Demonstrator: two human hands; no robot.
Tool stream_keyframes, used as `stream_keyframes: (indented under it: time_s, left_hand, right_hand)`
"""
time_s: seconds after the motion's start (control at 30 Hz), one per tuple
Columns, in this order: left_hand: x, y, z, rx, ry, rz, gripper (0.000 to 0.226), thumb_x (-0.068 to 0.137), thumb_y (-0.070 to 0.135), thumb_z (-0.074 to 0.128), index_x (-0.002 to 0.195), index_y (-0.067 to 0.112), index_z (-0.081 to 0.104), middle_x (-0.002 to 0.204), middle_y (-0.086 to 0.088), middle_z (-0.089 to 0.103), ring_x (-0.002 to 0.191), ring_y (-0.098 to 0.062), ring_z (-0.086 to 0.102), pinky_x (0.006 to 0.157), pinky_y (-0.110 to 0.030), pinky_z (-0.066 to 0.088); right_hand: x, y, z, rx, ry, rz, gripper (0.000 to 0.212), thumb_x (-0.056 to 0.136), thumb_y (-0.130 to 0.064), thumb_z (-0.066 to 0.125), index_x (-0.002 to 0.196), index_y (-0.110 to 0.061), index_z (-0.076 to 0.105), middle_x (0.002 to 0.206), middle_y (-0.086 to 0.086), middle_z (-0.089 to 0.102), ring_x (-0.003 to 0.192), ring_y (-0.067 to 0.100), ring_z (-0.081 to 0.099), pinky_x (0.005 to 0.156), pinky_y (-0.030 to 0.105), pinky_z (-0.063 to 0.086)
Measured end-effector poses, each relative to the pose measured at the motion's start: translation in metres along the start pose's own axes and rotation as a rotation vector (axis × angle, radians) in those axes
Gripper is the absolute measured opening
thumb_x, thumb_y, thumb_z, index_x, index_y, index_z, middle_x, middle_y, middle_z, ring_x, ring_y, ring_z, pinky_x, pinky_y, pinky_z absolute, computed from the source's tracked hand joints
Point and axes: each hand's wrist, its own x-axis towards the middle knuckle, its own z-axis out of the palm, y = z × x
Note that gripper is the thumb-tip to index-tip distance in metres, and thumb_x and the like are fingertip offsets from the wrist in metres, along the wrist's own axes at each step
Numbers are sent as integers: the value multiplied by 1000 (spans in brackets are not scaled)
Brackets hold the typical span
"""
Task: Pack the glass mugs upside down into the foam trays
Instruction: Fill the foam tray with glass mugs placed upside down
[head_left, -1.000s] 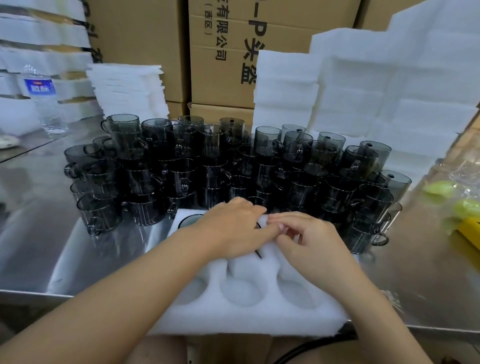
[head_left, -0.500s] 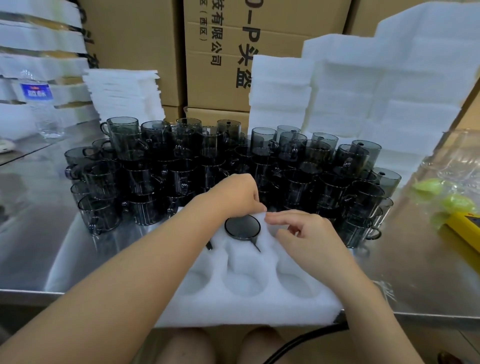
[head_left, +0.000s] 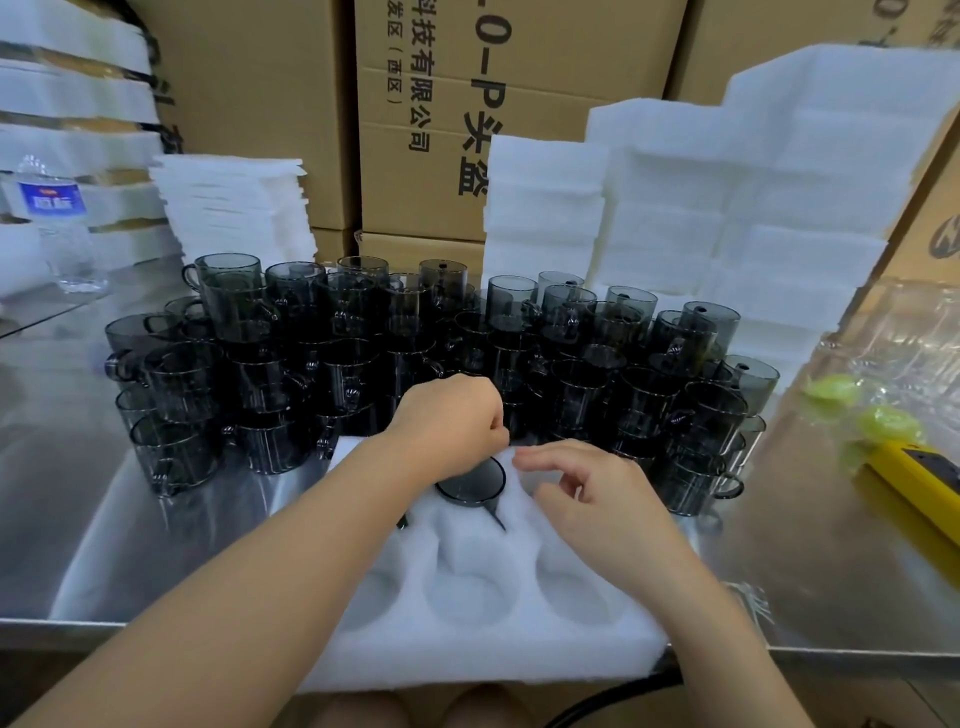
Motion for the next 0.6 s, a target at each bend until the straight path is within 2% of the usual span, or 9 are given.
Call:
stream_keyframes:
  time_s: [0.1,0.2,0.33,0.37,0.43,0.47,0.53,0.6]
  left_hand:
    - [-15,3,-3,102,143,54,29,96,32,43,81,20,64,77,0,64,79,-24,62,55,-28,36]
    - [-28,2,-11,77,303,82,29,99,39,37,97,27,64,85,5,66,84,-19,60,64,-30,41]
    - [-39,1,-12,-110,473,208,25,99,33,42,97,22,64,79,10,60,82,-8,50,70,-35,46]
    - [-40,0,-10,-178,475,259,25,99,30,42,97,18,64,80,11,58,83,-6,46,72,-36,46]
    - [-38,-1,-5,-273,435,367,28,99,27,39,98,11,63,90,7,58,90,-8,46,79,-33,42]
    - [-37,-1,-3,-293,417,422,32,98,27,37,99,7,62,97,2,60,95,-13,49,82,-32,41]
    - [-36,-2,0,-308,420,500,36,96,27,35,100,4,62,110,-4,59,103,-21,53,87,-32,41]
    - [-36,-2,2,-336,451,541,34,95,26,37,100,4,63,120,1,52,108,-19,51,90,-32,43]
  right_hand:
    - [2,-1,1,-56,-37,-35,28,89,-10,52,97,-34,63,108,-25,56,59,1,46,62,9,38]
    - [3,-1,1,-73,-54,-58,28,88,-11,51,92,-38,55,106,-23,55,60,4,47,60,11,38]
    - [-1,2,1,-18,36,6,35,85,-25,55,95,-49,33,82,-4,54,58,3,47,53,17,40]
    - [-1,1,2,40,79,23,41,84,-28,57,97,-53,27,85,0,51,57,1,46,53,14,40]
    - [-1,0,4,131,155,27,50,80,-36,60,95,-63,20,108,0,43,66,-3,49,58,10,42]
    - [-1,-2,4,163,177,23,57,78,-40,59,106,-66,18,120,-12,34,72,-3,51,61,11,44]
    - [-2,-3,3,204,168,32,77,75,-42,53,124,-71,2,132,-33,17,76,-2,55,61,19,48]
    - [-2,-2,2,270,136,48,82,78,-39,46,129,-69,-10,142,-32,16,76,-8,55,63,23,49]
